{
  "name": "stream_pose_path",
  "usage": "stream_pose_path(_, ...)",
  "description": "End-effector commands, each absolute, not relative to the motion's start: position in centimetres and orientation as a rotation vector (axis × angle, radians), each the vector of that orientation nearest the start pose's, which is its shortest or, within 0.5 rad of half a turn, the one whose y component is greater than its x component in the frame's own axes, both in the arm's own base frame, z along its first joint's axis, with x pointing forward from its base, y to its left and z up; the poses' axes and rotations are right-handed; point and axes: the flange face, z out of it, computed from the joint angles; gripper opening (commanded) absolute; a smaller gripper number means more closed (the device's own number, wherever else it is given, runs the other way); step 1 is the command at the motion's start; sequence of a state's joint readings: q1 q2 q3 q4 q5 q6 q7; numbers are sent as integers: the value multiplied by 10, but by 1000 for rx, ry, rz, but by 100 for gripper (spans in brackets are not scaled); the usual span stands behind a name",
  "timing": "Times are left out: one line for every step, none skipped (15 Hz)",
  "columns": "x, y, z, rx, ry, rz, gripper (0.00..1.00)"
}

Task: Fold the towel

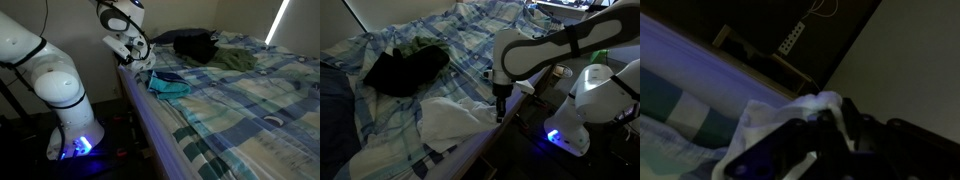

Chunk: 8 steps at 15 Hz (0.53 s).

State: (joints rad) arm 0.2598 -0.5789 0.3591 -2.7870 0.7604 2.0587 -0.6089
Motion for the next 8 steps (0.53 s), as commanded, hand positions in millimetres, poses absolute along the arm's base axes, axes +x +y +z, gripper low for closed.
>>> stream_pose_path(257, 212, 360, -2504, -1002, 171, 51)
stream_pose_path(256, 213, 362, -2502, -1004, 165, 60)
stream_pose_path(255, 214, 364, -2499, -1005, 158, 66)
stream_pose_path(254, 215, 367, -2497, -1011, 145, 75)
stream_pose_path(253, 217, 370, -2495, -1017, 134, 82)
stream_pose_path(251, 219, 374, -2492, -1028, 120, 90)
stream_pose_path(250, 220, 377, -2491, -1038, 108, 97)
stream_pose_path(248, 222, 381, -2489, -1052, 92, 100)
